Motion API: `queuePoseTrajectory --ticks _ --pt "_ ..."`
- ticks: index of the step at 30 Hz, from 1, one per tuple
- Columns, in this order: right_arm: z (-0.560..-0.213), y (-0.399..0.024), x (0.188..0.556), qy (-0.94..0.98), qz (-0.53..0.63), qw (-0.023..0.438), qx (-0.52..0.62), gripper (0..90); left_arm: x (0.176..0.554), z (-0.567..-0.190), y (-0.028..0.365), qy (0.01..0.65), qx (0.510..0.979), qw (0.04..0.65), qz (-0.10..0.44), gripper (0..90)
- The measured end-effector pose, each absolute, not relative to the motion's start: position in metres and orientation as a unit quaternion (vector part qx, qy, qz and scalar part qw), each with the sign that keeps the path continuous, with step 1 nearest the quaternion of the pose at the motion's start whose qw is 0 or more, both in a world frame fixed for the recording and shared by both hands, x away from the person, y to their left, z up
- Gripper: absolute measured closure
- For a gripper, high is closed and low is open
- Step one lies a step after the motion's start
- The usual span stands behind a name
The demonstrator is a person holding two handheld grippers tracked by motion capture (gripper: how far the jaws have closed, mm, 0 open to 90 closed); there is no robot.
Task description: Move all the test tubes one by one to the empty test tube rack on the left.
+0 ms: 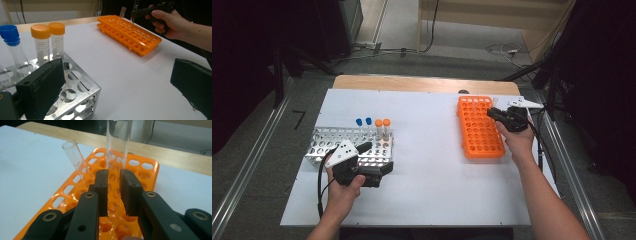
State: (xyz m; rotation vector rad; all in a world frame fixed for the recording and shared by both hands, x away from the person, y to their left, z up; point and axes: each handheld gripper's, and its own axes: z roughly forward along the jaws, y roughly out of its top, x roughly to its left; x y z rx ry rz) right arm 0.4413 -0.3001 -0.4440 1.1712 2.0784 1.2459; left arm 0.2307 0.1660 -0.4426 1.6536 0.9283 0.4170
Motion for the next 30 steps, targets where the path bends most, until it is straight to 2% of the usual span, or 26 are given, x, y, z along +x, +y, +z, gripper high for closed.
queuePoseTrajectory --ticks 12,19,22,30 --pt "-0.422 -0.305 0.398 0.742 0.483 0.223 0.408 74.2 0.23 -0.44 0.157 0.38 0.712 0.563 0.177 0.0" --pt "-0.421 -0.299 0.361 0.745 0.503 0.204 0.388 74.3 0.23 -0.439 0.148 0.365 0.716 0.572 0.162 0.0" --pt "-0.421 -0.296 0.346 0.747 0.51 0.197 0.379 74.2 0.229 -0.438 0.145 0.369 0.715 0.567 0.175 0.0" --pt "-0.427 -0.287 0.311 0.751 0.525 0.176 0.361 74.2 0.229 -0.44 0.136 0.353 0.732 0.563 0.151 0.0"
